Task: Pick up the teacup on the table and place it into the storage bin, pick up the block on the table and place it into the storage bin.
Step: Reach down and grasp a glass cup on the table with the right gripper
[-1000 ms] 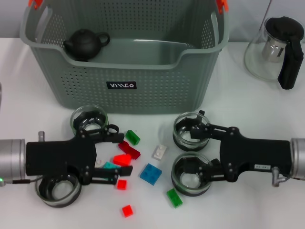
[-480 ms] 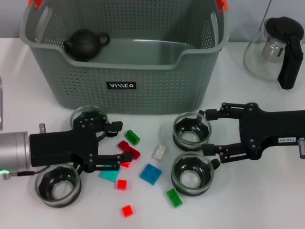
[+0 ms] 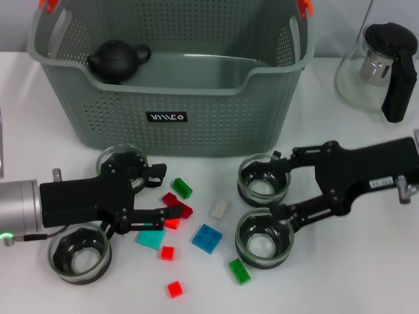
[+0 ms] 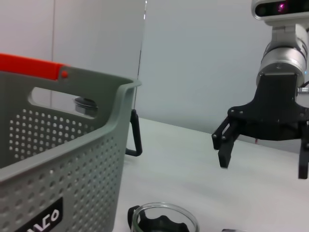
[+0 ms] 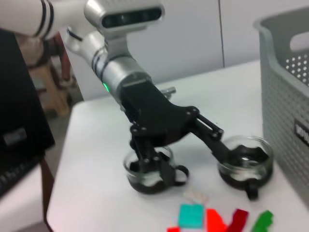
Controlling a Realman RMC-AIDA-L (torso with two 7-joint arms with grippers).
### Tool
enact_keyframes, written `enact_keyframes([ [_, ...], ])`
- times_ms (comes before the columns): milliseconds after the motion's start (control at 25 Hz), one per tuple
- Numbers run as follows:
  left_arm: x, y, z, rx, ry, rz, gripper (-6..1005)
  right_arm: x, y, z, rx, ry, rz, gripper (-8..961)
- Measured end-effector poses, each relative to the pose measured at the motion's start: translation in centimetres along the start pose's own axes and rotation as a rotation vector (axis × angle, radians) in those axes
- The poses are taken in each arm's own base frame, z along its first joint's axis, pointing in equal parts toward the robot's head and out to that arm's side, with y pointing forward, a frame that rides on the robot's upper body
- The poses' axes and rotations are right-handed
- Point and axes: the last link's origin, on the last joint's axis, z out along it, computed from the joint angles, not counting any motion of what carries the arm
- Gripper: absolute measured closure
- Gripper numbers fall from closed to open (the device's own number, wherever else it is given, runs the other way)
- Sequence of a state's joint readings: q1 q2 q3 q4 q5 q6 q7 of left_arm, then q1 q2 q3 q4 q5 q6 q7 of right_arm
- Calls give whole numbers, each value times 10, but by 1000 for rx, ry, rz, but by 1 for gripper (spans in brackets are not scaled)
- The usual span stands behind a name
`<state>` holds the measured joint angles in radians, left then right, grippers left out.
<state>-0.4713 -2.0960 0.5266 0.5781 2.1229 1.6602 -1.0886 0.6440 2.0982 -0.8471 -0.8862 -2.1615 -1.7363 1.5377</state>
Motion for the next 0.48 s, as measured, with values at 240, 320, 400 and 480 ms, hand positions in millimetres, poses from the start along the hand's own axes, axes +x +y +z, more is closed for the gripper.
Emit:
enact_keyframes([
  [240,-2,-1,0,17,-7,-5,155,-32,-6,2,12,97,-32,35],
  [320,-4,0,0,19,-8,-11,155,-38,-8,10,13,201,-54,35],
  [400,-5,0,0,21,-4,-18,155,-41,-7,22,11,303,-97,36],
  [480,-6,0,-1,29,-2,-22,156,-45,-6,34,1,368,-144,36],
])
